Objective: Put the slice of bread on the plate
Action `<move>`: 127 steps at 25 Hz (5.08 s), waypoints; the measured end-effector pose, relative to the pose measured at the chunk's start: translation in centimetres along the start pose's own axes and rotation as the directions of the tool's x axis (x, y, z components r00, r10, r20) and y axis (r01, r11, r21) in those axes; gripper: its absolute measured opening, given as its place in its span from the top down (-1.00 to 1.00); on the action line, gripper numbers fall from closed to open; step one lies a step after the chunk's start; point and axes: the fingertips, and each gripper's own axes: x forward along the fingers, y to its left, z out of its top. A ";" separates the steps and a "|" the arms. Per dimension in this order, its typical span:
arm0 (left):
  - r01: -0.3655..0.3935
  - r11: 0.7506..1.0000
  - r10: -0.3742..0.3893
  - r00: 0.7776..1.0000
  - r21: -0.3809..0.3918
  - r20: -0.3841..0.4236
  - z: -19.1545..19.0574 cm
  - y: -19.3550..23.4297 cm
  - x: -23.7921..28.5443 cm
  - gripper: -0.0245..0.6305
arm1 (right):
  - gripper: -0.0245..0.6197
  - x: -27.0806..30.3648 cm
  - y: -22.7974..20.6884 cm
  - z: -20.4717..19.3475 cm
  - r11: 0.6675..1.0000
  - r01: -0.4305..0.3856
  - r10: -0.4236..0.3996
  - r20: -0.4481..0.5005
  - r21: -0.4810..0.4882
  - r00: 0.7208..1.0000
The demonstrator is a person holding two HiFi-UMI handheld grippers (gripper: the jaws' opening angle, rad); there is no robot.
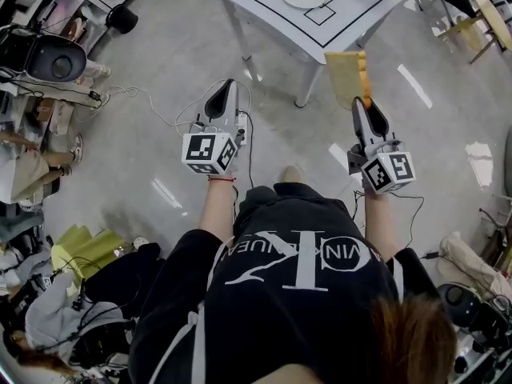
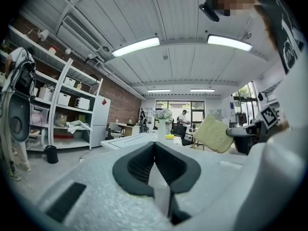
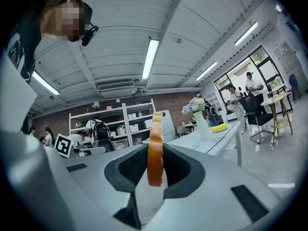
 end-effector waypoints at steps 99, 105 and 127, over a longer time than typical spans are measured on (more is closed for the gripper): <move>0.066 0.990 -0.089 0.977 -0.124 -0.193 -4.2 11.5 43.4 0.89 | 0.51 38.9 -23.1 -7.3 0.907 0.153 0.047 -0.454 0.392 0.890; 0.042 0.989 -0.069 0.978 -0.141 -0.196 -4.1 12.3 42.3 0.89 | 0.45 38.9 -23.5 -7.5 0.965 0.137 0.002 -0.533 0.223 0.846; 0.044 0.988 -0.074 0.977 -0.151 -0.199 -4.0 12.5 41.9 0.89 | 0.50 39.6 -22.7 -7.6 0.999 0.028 0.004 -0.586 0.046 0.811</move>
